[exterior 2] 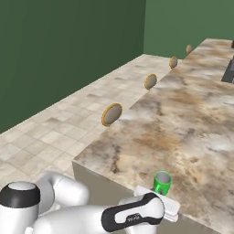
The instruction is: Open the cabinet directly in front. Then move the beer and the mug to the dining counter with the jar on it.
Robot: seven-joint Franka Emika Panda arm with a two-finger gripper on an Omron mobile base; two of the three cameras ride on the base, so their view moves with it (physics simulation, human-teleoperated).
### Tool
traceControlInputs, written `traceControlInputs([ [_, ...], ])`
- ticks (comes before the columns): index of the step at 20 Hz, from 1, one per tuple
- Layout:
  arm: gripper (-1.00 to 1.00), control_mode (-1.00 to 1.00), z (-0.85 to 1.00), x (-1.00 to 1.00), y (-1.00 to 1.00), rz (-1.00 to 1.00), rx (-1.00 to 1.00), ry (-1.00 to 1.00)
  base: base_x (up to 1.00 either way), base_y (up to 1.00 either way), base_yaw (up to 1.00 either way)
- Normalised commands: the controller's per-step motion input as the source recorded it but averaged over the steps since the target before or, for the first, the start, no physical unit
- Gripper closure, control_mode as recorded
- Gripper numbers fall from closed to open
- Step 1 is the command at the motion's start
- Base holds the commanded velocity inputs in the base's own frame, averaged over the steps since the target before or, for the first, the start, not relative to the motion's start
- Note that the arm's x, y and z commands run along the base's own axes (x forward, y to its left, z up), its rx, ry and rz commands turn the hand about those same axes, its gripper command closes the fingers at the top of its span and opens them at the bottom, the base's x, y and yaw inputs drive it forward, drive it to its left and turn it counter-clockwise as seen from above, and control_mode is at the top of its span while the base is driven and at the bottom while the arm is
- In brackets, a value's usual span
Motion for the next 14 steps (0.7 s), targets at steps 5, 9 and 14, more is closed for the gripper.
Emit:
traceControlInputs([
  [5, 1.00, -1.00, -0.22, 0.26, -0.12, 0.00, 0.00, 0.00, 0.00, 0.00, 0.00],
  [9, 1.00, -1.00, -0.20, 0.27, -0.14, 0.00, 0.00, 0.00, 0.00, 0.00, 0.00],
  [14, -1.00, -1.00, -0.10, 0.14, -0.02, 0.00, 0.00, 0.00, 0.00, 0.00, 0.00],
])
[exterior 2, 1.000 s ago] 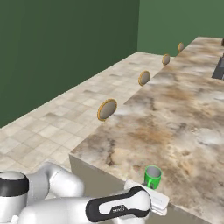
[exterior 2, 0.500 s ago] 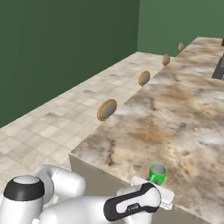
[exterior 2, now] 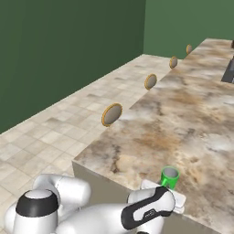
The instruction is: Open the cabinet directly in front. Then move the beer and the mug to the dining counter with the jar on it.
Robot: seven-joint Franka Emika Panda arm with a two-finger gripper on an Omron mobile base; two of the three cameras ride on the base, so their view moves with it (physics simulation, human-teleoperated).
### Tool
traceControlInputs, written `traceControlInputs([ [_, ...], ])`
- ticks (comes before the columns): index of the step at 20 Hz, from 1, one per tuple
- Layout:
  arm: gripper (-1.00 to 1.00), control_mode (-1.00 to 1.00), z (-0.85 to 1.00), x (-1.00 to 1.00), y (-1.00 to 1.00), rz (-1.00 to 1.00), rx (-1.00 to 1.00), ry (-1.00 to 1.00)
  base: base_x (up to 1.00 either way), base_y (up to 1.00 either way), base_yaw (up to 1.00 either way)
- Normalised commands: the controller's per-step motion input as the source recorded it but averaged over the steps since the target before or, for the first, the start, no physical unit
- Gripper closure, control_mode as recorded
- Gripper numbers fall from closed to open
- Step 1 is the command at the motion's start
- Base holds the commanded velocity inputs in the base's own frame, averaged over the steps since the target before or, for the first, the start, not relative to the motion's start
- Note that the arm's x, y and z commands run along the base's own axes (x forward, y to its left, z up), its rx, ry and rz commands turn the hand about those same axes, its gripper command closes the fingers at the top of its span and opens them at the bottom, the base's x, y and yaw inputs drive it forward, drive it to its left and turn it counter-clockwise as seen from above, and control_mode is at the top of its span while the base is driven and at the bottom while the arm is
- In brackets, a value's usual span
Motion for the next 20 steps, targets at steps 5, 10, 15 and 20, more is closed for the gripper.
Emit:
traceControlInputs([
  [5, -1.00, -1.00, -0.01, 0.03, -0.08, 0.00, 0.00, -0.03, 0.00, 0.00, 0.00],
  [10, -1.00, -1.00, 0.10, -0.58, -0.36, 0.00, 0.00, -0.19, 0.00, 0.00, 0.00],
  [15, -1.00, -1.00, 0.27, -1.00, -0.38, 0.00, 0.01, -0.25, 0.00, 0.00, 0.00],
  [20, -1.00, -1.00, 0.42, -0.61, -0.06, 0.00, -0.02, -0.11, 0.00, 0.00, 0.00],
])
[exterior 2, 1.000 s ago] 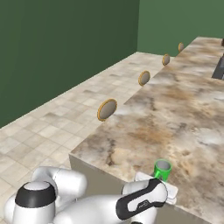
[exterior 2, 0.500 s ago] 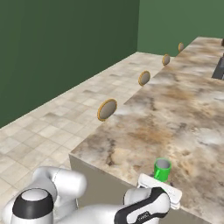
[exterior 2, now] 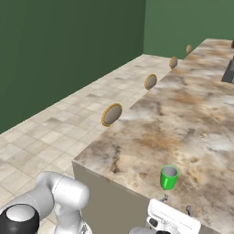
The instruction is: Open the cabinet directly in front. Then move the beer and the mug to the dining counter with the jar on it.
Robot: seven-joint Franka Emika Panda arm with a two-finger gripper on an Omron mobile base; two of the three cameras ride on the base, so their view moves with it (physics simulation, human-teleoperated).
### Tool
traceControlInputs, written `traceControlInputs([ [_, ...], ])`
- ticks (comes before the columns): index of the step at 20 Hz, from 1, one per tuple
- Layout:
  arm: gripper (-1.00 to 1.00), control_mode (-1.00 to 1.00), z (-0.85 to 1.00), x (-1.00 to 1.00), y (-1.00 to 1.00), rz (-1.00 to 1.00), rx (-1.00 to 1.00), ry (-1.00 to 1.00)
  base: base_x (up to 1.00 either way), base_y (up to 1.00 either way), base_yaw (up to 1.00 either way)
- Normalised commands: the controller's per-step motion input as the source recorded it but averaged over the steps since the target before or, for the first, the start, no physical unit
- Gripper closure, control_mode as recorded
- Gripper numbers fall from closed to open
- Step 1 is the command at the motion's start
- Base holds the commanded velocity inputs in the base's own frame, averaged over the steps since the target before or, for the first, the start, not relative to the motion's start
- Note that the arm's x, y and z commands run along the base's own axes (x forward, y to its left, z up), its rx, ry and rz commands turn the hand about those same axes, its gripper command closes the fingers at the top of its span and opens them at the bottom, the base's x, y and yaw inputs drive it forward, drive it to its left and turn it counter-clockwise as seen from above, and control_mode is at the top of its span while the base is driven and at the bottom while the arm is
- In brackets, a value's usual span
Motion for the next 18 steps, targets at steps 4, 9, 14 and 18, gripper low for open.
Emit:
traceControlInputs([
  [4, -1.00, -1.00, 0.22, -0.23, 0.00, 0.08, -0.27, 0.16, 0.00, 0.00, 0.00],
  [9, -1.00, -1.00, 0.02, -0.34, 0.00, 0.12, -0.62, 0.27, 0.00, 0.00, 0.00],
  [14, -1.00, -1.00, 0.00, -0.25, 0.02, 0.10, -0.85, 0.37, 0.00, 0.00, 0.00],
  [18, -1.00, -1.00, 0.00, -0.01, 0.26, 0.18, -0.90, 0.38, 0.00, 0.00, 0.00],
])
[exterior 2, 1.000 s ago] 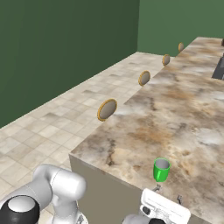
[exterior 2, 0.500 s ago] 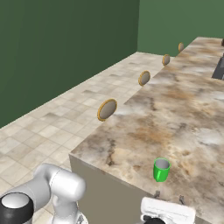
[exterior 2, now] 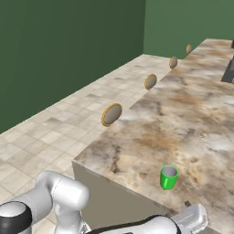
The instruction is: Open the cabinet directly in front. Then move the beer and the mug to the dining counter with the jar on it.
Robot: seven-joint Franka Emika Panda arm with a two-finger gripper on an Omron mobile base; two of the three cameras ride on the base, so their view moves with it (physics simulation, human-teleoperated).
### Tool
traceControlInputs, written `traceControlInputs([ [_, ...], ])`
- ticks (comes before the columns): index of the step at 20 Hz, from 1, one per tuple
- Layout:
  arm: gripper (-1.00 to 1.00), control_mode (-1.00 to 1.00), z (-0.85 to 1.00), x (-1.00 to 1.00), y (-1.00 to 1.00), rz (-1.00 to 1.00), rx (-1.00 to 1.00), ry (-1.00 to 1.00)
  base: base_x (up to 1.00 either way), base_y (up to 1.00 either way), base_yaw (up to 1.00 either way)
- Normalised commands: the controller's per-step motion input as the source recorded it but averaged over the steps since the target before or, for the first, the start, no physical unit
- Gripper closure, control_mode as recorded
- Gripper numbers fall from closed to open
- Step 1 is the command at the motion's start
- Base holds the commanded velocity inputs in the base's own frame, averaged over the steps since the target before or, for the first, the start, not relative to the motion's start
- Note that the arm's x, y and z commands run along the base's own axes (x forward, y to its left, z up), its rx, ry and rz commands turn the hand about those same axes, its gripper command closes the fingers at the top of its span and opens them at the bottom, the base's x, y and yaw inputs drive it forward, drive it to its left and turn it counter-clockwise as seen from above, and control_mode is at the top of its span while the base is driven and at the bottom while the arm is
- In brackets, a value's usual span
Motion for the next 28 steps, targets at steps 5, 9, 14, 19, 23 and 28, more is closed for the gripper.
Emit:
traceControlInputs([
  [5, -1.00, -1.00, 0.00, 0.07, 0.69, 0.27, -0.83, 0.32, 0.00, 0.00, 0.00],
  [9, -1.00, -1.00, 0.03, 0.04, 0.93, 0.28, -0.67, 0.32, 0.00, 0.00, 0.00],
  [14, -1.00, -1.00, 0.19, 0.00, 0.98, 0.32, -0.58, 0.29, 0.00, 0.00, 0.00],
  [19, -1.00, -1.00, 0.48, 0.00, 0.98, 0.33, -0.49, 0.21, 0.00, 0.00, 0.00],
  [23, -1.00, -1.00, 0.53, 0.00, 0.90, 0.29, -0.42, 0.20, 0.00, 0.00, 0.00],
  [28, -1.00, -1.00, 0.51, 0.00, 0.59, 0.23, -0.31, 0.11, 0.00, 0.00, 0.00],
])
